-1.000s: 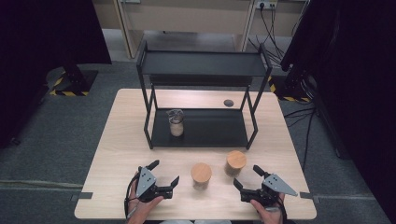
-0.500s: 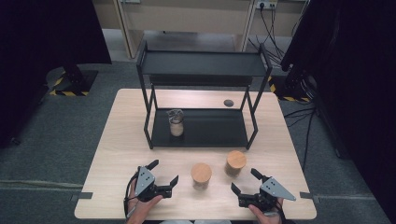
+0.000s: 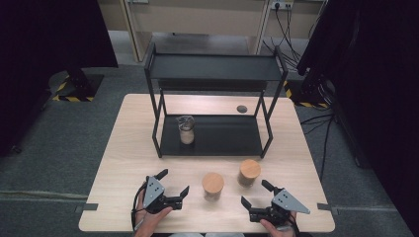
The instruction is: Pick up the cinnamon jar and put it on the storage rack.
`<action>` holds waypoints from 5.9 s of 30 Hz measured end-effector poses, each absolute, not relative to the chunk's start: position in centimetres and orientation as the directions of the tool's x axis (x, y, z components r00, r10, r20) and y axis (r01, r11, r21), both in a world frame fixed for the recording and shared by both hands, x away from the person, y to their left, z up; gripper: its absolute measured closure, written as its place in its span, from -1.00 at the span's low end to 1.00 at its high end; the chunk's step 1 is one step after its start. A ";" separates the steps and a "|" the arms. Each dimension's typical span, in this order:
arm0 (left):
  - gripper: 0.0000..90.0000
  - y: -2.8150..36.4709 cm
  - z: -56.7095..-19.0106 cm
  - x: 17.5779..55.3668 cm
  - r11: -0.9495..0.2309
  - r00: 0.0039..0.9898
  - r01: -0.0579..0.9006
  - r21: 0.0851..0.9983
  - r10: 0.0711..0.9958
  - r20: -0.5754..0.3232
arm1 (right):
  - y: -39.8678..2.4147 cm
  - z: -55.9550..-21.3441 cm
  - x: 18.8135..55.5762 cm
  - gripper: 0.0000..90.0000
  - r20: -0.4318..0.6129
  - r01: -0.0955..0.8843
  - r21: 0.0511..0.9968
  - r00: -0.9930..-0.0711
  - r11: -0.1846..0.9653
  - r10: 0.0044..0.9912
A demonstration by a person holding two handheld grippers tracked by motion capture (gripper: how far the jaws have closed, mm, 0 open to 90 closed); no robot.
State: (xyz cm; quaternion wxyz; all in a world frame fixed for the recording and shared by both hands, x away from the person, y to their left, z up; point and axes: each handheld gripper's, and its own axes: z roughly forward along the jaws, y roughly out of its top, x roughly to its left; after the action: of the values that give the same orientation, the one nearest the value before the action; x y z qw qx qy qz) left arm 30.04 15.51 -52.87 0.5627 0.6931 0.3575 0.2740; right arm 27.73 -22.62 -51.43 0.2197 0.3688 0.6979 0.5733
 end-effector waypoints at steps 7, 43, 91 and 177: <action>-0.93 15.5 -52.9 30.0 -0.110 0.594 0.188 0.976 0.804 -0.024 | -22.1 -51.5 27.6 -0.97 0.112 0.261 0.962 -0.647 0.082 0.754; -0.93 15.6 -52.9 30.2 -0.104 0.593 0.196 0.975 0.804 -0.033 | -19.1 -51.7 27.3 -0.96 0.094 0.253 0.958 -0.716 0.132 0.692; -0.93 15.5 -52.9 30.3 -0.102 0.597 0.198 0.975 0.802 -0.037 | -14.6 -51.5 28.7 -0.93 0.063 0.232 0.955 -0.765 0.183 0.641; -0.93 15.5 -52.9 30.4 -0.100 0.602 0.205 0.974 0.798 -0.044 | -11.0 -50.5 32.3 -0.41 0.039 0.300 0.915 -0.732 0.271 0.680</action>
State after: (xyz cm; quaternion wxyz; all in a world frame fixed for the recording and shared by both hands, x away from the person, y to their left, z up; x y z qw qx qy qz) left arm 30.36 15.50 -52.86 0.5653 0.6937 0.3612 0.2622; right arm 32.34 -11.03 -50.47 0.1843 0.3160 0.7755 0.5146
